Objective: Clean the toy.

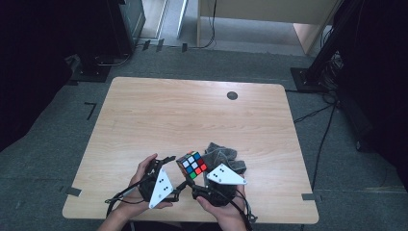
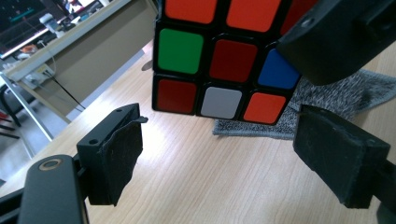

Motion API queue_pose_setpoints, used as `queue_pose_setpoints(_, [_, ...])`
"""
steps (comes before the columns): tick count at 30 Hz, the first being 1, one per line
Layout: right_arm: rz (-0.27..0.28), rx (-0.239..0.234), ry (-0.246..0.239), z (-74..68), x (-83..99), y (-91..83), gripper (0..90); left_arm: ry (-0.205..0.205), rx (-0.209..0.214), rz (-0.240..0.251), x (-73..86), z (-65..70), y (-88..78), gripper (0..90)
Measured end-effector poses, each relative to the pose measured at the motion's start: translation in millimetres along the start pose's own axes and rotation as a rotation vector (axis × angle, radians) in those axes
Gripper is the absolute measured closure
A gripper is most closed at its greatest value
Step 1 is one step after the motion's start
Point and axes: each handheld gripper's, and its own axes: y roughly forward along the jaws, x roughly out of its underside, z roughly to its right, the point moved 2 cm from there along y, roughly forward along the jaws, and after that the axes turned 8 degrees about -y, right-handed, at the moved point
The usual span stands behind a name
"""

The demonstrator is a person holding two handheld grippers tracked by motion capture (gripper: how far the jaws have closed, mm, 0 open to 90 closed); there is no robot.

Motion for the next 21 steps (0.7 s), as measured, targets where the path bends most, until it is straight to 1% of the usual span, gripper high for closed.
queue_pose_setpoints(7, [-0.01,-0.021,0.015,-0.5,0.7,1.1,34.5,0.02,-0.005,-0.001,0.4,2.4,1.1,16.5])
queue_pose_setpoints(11, [-0.017,-0.032,0.008,-3.0,1.1,2.7,34.5,0.026,-0.009,0.005,0.2,3.1,0.7,17.1])
queue_pose_setpoints(16, [-0.024,-0.039,0.014,-4.9,1.8,4.4,34.4,0.045,-0.027,0.031,-1.0,3.5,-1.8,22.0])
queue_pose_setpoints(21, [-0.017,-0.06,0.044,-5.0,1.7,4.6,34.4,0.067,-0.03,0.037,-0.5,6.0,-1.4,25.5])
